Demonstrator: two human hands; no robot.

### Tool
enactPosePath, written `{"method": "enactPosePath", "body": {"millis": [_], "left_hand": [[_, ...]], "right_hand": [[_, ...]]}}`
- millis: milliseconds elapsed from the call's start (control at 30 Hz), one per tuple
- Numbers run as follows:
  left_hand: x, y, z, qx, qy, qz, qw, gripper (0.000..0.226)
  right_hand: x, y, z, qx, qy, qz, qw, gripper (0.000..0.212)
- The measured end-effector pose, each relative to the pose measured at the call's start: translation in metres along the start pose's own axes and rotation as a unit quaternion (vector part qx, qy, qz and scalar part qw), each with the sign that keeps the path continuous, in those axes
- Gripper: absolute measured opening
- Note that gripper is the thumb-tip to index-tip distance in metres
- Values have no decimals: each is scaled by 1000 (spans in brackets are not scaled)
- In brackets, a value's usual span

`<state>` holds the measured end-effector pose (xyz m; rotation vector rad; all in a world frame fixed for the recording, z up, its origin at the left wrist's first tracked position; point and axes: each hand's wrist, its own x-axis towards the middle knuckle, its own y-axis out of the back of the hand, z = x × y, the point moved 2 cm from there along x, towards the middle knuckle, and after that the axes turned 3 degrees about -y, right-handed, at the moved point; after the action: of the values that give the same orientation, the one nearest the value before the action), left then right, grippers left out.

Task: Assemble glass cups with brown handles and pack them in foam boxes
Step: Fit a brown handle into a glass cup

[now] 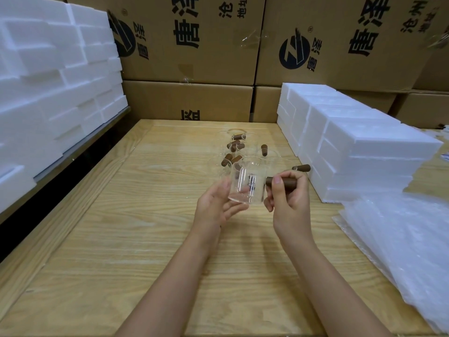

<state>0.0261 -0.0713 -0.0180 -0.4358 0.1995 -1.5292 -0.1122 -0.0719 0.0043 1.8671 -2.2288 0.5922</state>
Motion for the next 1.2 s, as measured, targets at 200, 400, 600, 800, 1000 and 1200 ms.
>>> {"method": "enactPosePath", "body": {"millis": [200, 400, 600, 800, 1000, 1200], "left_hand": [[1, 1, -4, -59, 23, -27, 998, 46], [2, 2, -5, -73, 2, 9, 997, 48], [3, -3, -4, -30, -52, 40, 997, 91], [2, -6, -1, -39, -65, -16, 997, 85], [-2, -12, 1, -33, -71, -31, 996, 54], [-3, -13, 0, 10, -117, -1, 993, 37]], "right_hand": [[-1, -1, 5, 8, -16, 5, 1000, 7], [-15, -13, 9, 54, -76, 75, 993, 52], [-26, -24, 10, 104, -84, 47, 990, 45], [-16, -21, 10, 259, -161, 15, 952, 43], [-11, -19, 14, 360, -222, -25, 906, 25], [-14, -21, 15, 356, -217, -27, 909, 30]]}}
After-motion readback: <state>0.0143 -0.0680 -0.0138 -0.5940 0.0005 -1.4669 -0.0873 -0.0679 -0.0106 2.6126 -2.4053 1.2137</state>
